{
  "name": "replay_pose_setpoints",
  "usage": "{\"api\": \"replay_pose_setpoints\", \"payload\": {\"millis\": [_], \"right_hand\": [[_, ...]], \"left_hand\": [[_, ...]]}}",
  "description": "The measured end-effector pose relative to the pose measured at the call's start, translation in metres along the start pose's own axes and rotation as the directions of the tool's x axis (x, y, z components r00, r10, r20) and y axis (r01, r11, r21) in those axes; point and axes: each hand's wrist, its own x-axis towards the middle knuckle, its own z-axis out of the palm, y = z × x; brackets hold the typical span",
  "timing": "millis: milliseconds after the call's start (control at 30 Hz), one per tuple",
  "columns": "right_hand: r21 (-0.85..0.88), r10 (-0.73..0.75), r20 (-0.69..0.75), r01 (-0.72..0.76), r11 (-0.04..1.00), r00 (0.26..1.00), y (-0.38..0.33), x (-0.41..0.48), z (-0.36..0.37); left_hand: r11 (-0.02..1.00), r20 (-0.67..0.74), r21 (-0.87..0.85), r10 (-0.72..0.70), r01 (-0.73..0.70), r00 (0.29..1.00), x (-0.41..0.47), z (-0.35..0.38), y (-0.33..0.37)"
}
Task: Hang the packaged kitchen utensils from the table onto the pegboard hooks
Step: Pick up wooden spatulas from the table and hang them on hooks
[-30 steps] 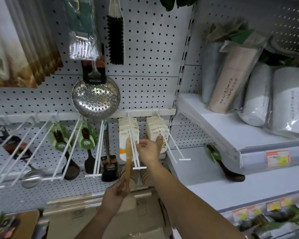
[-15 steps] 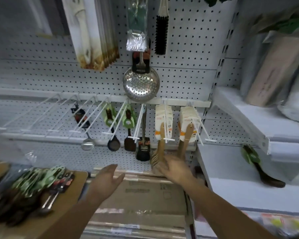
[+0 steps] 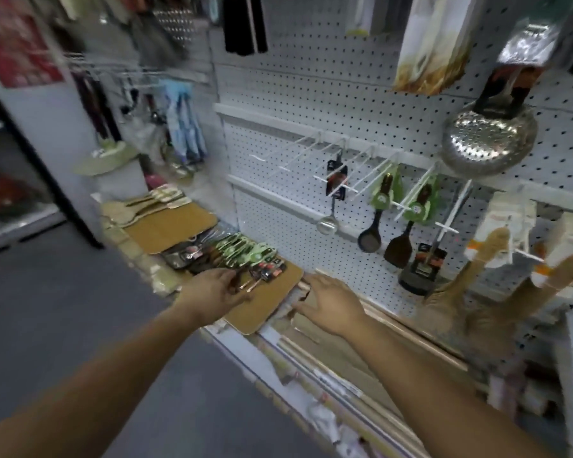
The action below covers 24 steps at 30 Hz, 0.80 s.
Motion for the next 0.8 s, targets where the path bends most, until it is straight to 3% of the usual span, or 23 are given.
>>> {"api": "replay_pose_setpoints", "payload": {"millis": [200,433,800], "right_hand": [[-0.042,-0.127,0.038,0.129,0.991,0.991,-0.084,0.058,0.024],[-0.084,-0.169,0.077,0.176,0.981,0.982,-0.199,0.153,0.065],[-0.098,-0.209,0.097,0.218,0.971,0.973,-0.341,0.306,0.105]], "left_hand": [[0.990,0.024,0.003,-0.143,0.143,0.989,-0.023,-0.002,-0.099],[0.971,0.041,-0.052,-0.231,0.233,0.972,-0.015,0.003,-0.230],[0.963,0.067,-0.049,-0.260,0.263,0.963,0.044,-0.005,-0.416]]}}
